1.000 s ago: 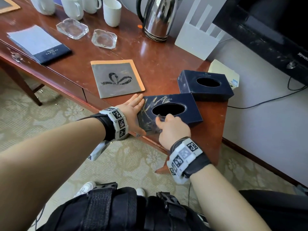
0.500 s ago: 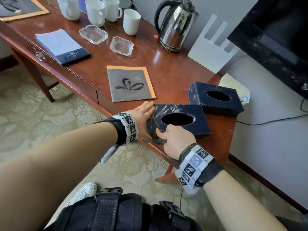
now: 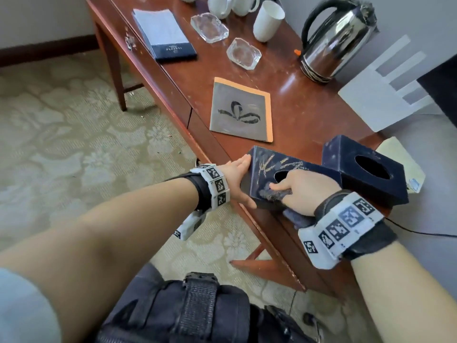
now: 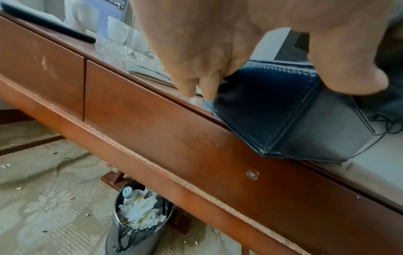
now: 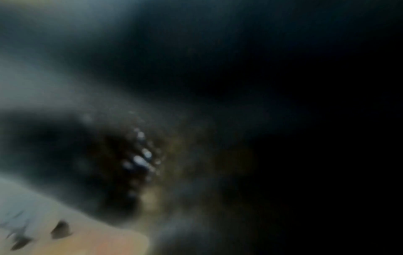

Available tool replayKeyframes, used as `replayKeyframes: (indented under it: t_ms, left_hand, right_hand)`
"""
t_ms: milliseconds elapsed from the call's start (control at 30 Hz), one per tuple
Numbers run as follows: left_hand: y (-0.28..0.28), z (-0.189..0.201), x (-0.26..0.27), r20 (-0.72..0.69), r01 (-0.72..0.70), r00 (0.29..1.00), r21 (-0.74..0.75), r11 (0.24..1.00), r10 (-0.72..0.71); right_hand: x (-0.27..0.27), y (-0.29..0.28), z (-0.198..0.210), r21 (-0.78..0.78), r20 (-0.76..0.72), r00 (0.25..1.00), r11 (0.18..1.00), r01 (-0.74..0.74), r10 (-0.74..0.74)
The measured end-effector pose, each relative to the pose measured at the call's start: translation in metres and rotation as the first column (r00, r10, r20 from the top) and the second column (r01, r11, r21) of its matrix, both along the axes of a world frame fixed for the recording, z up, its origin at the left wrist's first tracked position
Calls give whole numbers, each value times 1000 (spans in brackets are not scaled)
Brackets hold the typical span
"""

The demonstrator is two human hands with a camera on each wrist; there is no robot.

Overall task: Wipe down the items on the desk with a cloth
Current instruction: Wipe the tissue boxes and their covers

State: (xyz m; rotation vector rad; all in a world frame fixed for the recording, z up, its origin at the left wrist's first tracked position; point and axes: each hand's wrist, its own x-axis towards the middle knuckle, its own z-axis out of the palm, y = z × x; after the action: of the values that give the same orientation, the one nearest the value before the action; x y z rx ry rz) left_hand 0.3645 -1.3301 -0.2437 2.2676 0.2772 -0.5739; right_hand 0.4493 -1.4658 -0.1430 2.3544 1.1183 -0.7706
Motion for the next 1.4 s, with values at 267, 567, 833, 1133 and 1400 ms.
replayKeyframes:
  t_ms: [267,567,833,1133,1400]
  left_hand:
    - [-19,-19,-10,17,-152,988,-40,988,153]
    - [-24,-16,-5,28,-245,968,-81,966,248]
    - [-27,-11,16,19,-247,968,-59,967,248]
    - [-23,15,23,44,-263,963,-62,963,266]
    - [-27,18,32,-11,-246,969,-5,969,246]
  right_hand:
    - [-9,14,-34,99,261,946,969,-226,194]
    - [12,-6,-18,213,183,939,920,-328,292]
    - [20,-13,-33,120,160,961,961,-247,227]
    - [60,0,-23,415,248,969,905,-92,-16]
    - [81,-31,-29,70,327,938,986,-150,120]
